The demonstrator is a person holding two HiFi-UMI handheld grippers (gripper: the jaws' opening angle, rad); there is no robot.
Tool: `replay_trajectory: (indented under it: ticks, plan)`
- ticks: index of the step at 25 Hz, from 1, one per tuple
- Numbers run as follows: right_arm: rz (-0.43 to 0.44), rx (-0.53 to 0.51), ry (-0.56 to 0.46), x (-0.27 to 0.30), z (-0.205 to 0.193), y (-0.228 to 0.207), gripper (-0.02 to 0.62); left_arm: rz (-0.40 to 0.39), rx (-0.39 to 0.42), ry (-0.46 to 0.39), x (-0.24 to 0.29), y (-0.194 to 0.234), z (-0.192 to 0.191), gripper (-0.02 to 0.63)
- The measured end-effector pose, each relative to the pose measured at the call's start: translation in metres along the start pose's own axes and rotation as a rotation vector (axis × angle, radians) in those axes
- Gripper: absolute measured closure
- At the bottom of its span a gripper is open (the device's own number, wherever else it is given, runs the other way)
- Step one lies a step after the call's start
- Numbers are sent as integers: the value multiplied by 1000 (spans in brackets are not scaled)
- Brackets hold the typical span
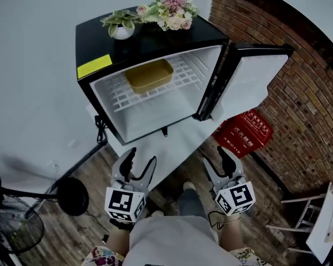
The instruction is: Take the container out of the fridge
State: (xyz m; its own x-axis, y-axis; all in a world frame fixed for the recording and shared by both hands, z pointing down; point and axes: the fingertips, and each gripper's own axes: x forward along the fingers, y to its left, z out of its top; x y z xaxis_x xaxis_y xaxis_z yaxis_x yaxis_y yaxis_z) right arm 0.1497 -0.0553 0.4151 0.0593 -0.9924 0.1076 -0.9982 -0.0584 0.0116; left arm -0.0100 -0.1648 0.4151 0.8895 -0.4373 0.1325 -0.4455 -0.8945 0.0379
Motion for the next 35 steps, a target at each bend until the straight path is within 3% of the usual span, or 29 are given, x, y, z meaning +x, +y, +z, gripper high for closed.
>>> replay_trajectory:
  ticks: [13,22,29,35]
  plan:
    - [386,-117,-20,83,38,-65,374,339,-43,-42,62,-5,31,353]
    - [610,-171,-28,110,44,-61,373,555,-76,-52,53,-9,30,353]
    - [720,-182,-41,116,46,-41,373,645,-85,-50,31,-14,32,353]
    - [734,-186,-33,117,46,-20,373,657,-94,-49,11,-12,29,353]
